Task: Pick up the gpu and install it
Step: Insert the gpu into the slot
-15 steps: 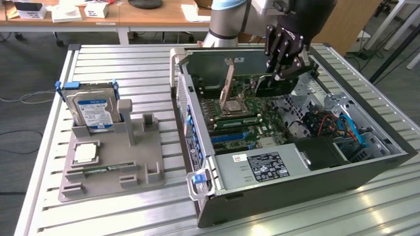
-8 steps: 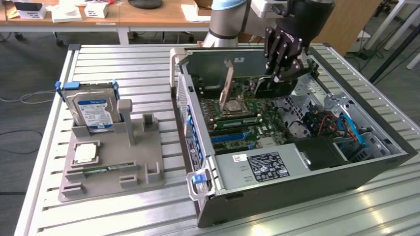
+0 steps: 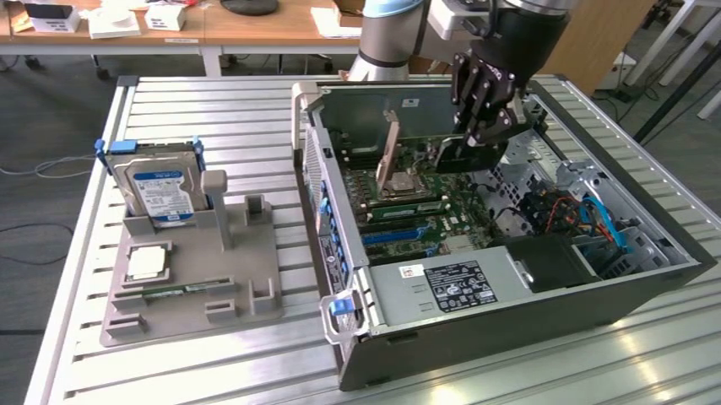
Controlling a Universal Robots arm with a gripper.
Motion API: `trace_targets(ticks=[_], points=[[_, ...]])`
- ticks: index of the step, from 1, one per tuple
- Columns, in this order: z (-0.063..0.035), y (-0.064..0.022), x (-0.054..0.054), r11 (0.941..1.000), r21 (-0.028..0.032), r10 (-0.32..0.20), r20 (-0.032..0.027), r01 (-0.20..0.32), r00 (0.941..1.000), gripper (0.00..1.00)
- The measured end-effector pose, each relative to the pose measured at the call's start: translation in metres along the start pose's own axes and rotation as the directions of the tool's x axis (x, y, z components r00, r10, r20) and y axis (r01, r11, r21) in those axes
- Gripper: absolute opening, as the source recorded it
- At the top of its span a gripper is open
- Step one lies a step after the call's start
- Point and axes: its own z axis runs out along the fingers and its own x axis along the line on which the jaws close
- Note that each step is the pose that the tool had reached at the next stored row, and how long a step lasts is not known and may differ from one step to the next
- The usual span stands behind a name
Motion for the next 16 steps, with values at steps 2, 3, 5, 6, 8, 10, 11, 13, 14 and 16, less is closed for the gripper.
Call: trace_targets(ticks=[2,3,5,6,8,10,11,13,14,16], points=[[0.0018,0.0000,0.0000,1.0000,0.0000,0.000,0.0000,0.000,1.0000,0.27],[0.0023,-0.0001,0.0000,1.0000,0.0000,0.001,-0.0001,-0.001,1.0000,0.27],[0.0030,-0.0001,0.0001,1.0000,0.0001,0.004,-0.0001,-0.004,1.0000,0.27],[0.0033,-0.0001,0.0001,1.0000,0.0002,0.007,0.0000,-0.007,1.0000,0.27],[0.0039,-0.0001,0.0001,0.9998,0.0005,0.019,0.0002,-0.019,0.9998,0.27],[0.0041,-0.0001,0.0001,0.9997,0.0006,0.023,0.0001,-0.023,0.9997,0.27],[0.0043,-0.0001,0.0001,0.9997,0.0007,0.024,0.0004,-0.024,0.9997,0.27],[0.0044,-0.0001,0.0001,0.9997,0.0007,0.024,0.0002,-0.024,0.9997,0.27],[0.0044,-0.0001,0.0001,0.9997,0.0007,0.024,0.0003,-0.024,0.9997,0.27],[0.0044,-0.0001,0.0001,0.9997,0.0007,0.024,0.0003,-0.024,0.9997,0.27]])
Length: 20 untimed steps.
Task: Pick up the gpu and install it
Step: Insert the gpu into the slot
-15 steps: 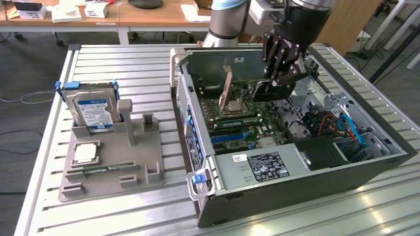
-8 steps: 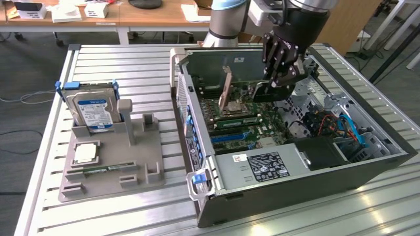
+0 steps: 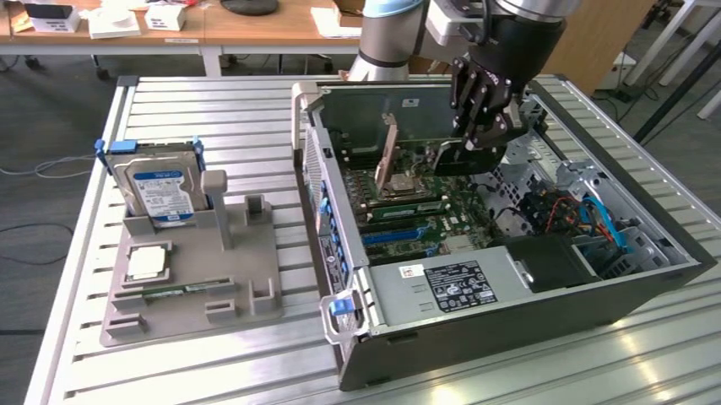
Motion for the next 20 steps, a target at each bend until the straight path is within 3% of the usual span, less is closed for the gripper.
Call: trace_targets(ticks=[11,20], points=[[0.0039,0.0094,-0.001,1.0000,0.0001,0.000,-0.0001,0.000,1.0000,0.27],[0.0181,0.0096,-0.001,1.0000,0.0001,0.000,0.0000,0.000,1.0000,0.27]])
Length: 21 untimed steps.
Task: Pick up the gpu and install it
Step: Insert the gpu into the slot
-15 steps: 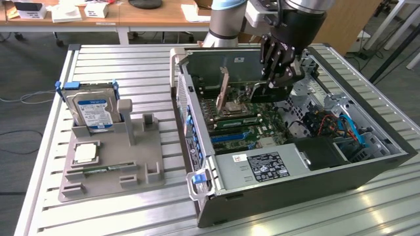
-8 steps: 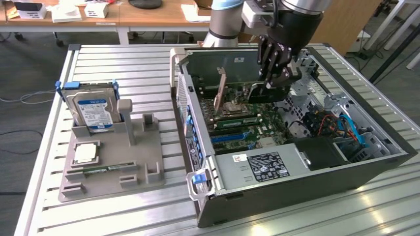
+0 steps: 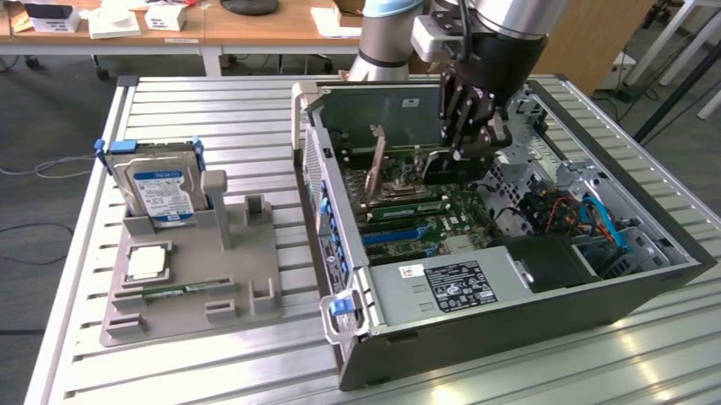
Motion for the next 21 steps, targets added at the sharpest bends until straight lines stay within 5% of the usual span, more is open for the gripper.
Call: trace_targets(ticks=[21], points=[[0.0183,0.0051,0.001,1.0000,0.0008,0.000,0.0003,0.000,1.0000,0.27]])
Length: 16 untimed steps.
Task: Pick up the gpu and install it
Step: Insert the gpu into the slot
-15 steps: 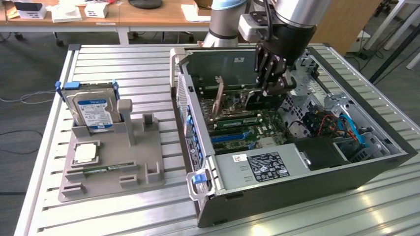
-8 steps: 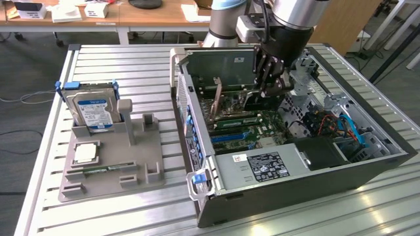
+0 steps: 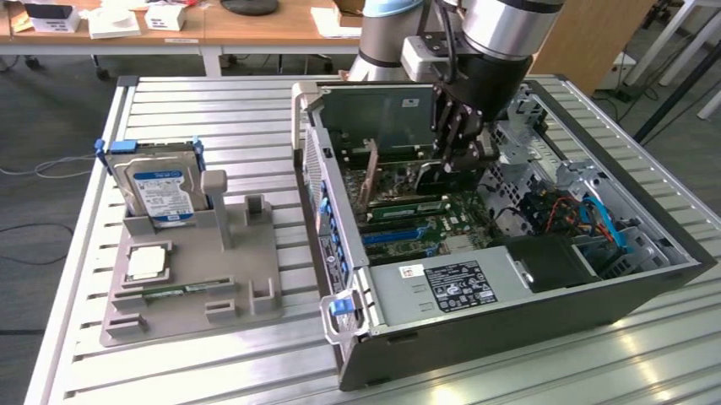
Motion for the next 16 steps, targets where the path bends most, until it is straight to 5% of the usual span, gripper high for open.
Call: trace_targets(ticks=[16], points=[[0.0088,0.0030,0.0003,1.0000,0.0001,0.000,0.0000,0.000,1.0000,0.27]])
